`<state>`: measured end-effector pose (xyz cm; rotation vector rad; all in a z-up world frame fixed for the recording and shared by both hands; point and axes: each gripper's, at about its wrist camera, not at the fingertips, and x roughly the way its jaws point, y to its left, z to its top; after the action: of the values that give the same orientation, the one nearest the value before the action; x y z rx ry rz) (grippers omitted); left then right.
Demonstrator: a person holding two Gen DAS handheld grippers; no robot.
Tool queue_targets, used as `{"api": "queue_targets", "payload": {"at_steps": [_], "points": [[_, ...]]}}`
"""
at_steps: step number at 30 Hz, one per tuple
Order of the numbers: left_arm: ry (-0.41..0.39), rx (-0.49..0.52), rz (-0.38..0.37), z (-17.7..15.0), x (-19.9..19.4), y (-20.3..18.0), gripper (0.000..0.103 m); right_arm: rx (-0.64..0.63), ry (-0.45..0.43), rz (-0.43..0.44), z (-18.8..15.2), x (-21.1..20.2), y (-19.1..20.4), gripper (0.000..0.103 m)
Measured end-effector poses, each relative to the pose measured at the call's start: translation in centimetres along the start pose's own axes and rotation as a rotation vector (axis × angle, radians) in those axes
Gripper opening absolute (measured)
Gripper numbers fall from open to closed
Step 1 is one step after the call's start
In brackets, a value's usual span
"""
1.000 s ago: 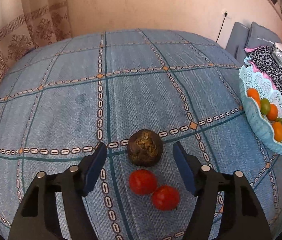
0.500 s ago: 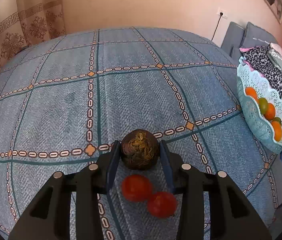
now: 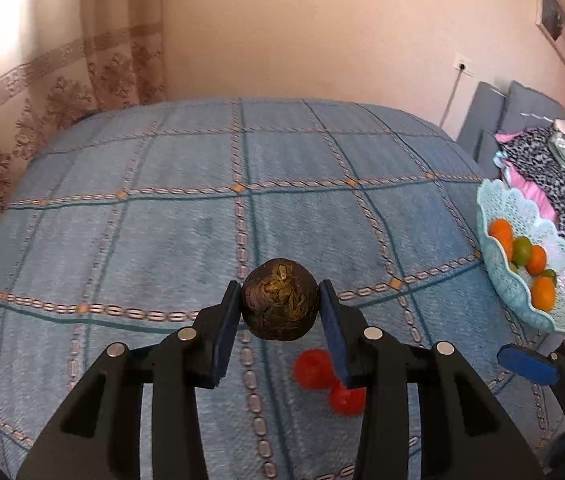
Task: Organize fruits
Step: 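Grasp a red tomato with the right gripper while the left gripper holds the brown fruit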
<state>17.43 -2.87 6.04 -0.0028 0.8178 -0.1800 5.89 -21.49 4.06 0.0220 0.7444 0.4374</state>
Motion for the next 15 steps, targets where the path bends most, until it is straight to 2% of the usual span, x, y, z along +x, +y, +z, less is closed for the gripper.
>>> {"api": "queue_targets", "payload": {"at_steps": [1,3,8,15], "points": [[-0.008,-0.004,0.010,0.0,-0.3,0.1,0.040,-0.011,0.009,0.004,0.2,0.4,0.3,0.074],[-0.025,-0.017,0.024,0.0,-0.9,0.8,0.040,-0.024,0.030,0.018,0.7,1.5,0.9,0.073],[-0.062,-0.048,0.068,-0.2,-2.2,2.4,0.040,-0.028,0.088,0.045,1.3,4.0,1.7,0.063],[-0.063,-0.083,0.086,-0.6,-2.3,3.7,0.040,-0.045,0.147,0.056,1.3,6.8,2.9,0.050]]}}
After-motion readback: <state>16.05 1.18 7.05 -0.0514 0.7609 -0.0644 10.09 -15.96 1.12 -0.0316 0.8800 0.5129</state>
